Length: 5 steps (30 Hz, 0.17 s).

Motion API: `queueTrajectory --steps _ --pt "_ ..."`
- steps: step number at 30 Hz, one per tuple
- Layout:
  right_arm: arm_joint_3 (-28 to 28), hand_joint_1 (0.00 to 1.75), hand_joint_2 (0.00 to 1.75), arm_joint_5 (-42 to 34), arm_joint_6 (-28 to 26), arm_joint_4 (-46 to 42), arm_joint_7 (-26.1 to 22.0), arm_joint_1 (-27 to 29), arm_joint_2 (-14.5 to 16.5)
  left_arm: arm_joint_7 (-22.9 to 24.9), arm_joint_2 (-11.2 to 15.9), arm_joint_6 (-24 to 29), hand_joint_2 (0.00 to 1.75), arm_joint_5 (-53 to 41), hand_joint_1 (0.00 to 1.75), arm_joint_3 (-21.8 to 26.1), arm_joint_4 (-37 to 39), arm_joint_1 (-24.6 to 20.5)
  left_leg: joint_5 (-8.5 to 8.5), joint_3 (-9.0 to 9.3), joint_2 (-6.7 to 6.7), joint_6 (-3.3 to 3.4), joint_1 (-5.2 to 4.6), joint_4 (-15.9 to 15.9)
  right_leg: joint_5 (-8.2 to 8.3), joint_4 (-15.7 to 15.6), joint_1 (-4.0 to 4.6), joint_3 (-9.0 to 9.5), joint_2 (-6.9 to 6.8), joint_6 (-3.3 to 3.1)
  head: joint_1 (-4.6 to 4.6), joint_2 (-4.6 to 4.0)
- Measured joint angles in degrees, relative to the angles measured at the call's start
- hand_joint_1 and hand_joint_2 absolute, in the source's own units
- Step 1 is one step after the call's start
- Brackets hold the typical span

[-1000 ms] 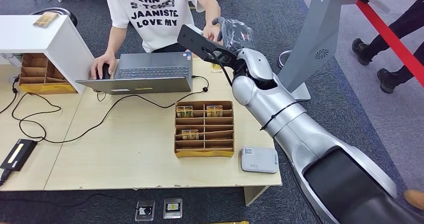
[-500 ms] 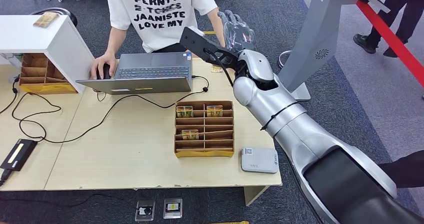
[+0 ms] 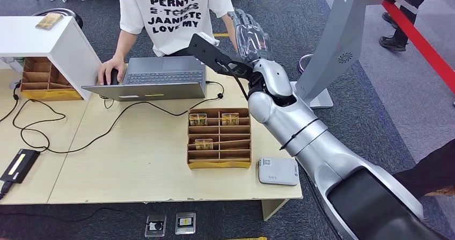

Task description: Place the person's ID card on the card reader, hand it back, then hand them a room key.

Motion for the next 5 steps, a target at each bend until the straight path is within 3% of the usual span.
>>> queueTrajectory --steps 5 --pt "-0.4 0.00 1.75 -0.4 -2.0 -5.4 -0.3 3.2 -1.4 0.0 0.0 0.2 0.00 1.5 0.00 0.0 0.0 0.0 0.00 0.02 0.00 0.00 0.00 0.0 0.00 0.0 0.00 0.01 0.01 0.00 0.01 0.00"
